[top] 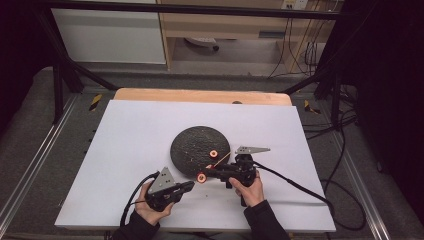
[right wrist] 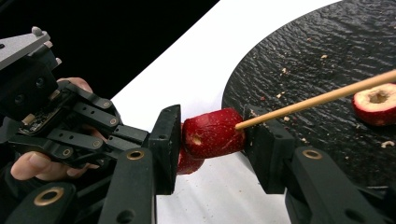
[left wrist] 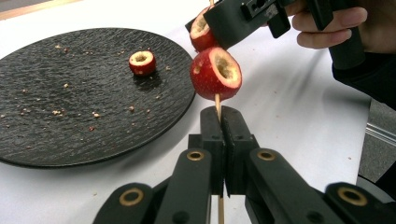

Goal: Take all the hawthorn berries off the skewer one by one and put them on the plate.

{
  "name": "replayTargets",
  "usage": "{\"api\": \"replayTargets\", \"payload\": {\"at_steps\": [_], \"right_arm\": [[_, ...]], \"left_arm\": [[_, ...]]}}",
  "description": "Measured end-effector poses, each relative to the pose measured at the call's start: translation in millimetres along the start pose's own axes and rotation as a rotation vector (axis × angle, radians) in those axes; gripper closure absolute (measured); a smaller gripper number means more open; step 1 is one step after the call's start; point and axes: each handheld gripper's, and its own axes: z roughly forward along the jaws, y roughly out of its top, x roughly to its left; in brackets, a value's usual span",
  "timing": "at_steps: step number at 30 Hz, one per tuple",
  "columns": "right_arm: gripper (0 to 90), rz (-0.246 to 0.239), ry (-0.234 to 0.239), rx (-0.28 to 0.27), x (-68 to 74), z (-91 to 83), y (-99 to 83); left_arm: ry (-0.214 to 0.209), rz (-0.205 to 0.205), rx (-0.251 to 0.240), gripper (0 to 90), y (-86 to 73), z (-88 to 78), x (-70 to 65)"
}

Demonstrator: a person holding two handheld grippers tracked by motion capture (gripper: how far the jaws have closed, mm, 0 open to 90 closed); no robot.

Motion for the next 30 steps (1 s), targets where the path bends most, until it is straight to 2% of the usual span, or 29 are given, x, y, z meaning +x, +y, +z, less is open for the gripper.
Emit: {"api": "replayTargets", "payload": {"at_steps": [6, 12, 18, 30], "right_arm": [[59.9, 0.006, -0.001, -0.008, 0.5, -1.5, 1.5], [60.0, 0.003, -0.026, -0.035, 1.1, -7.5, 7.0], [60.0, 0.006, -0.032, -0.042, 0.3, -11.7, 12.2], [60.0, 0.002, -0.084, -0.092, -6.9, -33.5, 37.6]], "left_arm": [[0.000, -0.001, -0.009, 88.3, 0.7, -0.7, 0.0], [0.000, 0.000, -0.021, 88.3, 1.9, -4.1, 1.0], [0.002, 0.006, -0.029, 88.3, 2.7, -7.0, 1.7], [0.004, 0.005, -0.055, 88.3, 5.1, -15.2, 5.4]]}}
